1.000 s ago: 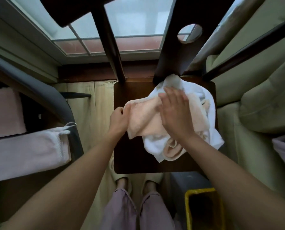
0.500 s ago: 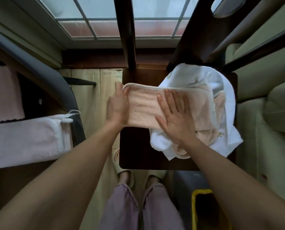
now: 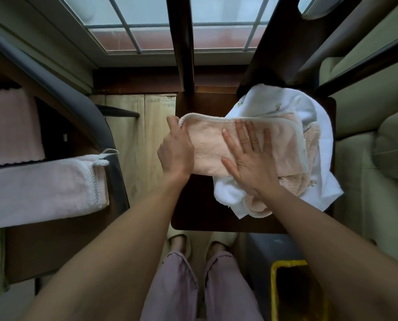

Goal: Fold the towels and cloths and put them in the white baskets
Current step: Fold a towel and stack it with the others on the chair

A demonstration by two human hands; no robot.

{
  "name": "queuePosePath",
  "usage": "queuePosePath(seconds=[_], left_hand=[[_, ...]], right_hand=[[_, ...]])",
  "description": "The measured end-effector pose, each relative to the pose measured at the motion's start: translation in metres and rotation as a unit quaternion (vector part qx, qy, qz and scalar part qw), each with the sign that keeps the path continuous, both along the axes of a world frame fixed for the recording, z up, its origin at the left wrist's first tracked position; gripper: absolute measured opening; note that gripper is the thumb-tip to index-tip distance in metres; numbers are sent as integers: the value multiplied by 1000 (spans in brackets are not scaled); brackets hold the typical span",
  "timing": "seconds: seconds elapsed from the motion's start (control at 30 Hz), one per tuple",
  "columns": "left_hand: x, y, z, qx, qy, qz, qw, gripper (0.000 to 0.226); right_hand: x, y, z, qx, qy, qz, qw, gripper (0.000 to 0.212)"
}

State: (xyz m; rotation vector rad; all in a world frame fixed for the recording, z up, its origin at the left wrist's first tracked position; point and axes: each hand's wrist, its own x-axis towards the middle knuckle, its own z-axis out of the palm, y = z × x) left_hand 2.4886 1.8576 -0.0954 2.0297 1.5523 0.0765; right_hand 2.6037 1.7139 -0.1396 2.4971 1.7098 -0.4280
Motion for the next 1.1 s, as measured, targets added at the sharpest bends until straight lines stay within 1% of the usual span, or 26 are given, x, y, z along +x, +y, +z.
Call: queuePosePath(seconds=[0.03,0.1,0.13,0.2,0.27,0.3,0.37,0.43,0.53,0.6,0.7,0.8,0.87,0.97,1.03,1.1], left_hand=[[1,5,0,4,1,-29,1000,28],[2,13,2,10,-9,-69,998,28],[2,13,5,10,-20,-72,997,28],[4,8,13,2,-48,-52,998,28],[6,-1,21,-15,-79,-12,997,28],[8,-6,24,-21,-91,-1,996,28],[12,-16,29,-24,-102,-8,994,27],[19,-23,33,-19,-105,-25,994,27],[27,-26,34,-8,-105,-35,994,28],[31,-25,34,-4,-99,-39,994,29],[34,-22,33,-2,-83,-38,996,30],[33,-21,33,-3,-77,-31,997,30],[32,-20,35,2,-80,-28,996,31],[30,-14,38,18,-75,-26,997,32],[29,-12,40,28,-58,-31,997,32],[28,-12,40,33,-36,-40,998,32]], right_hand=[[3,-1,1,-6,4,9,1000,64],[8,-1,10,-11,41,15,999,63],[10,1,17,0,72,5,997,64],[15,4,37,60,117,-55,990,63],[27,5,52,129,70,-122,982,56],[35,5,57,143,46,-150,977,51],[55,5,60,139,50,-198,969,45],[74,5,57,106,75,-219,967,46],[94,5,53,40,103,-237,965,54],[100,5,56,36,118,-289,949,60],[99,3,63,47,109,-344,931,68],[99,-4,66,53,115,-375,918,57],[100,-7,65,41,115,-379,917,51],[100,-11,61,0,112,-408,906,55],[94,-11,62,21,118,-431,894,48],[85,-8,66,111,106,-413,897,34]])
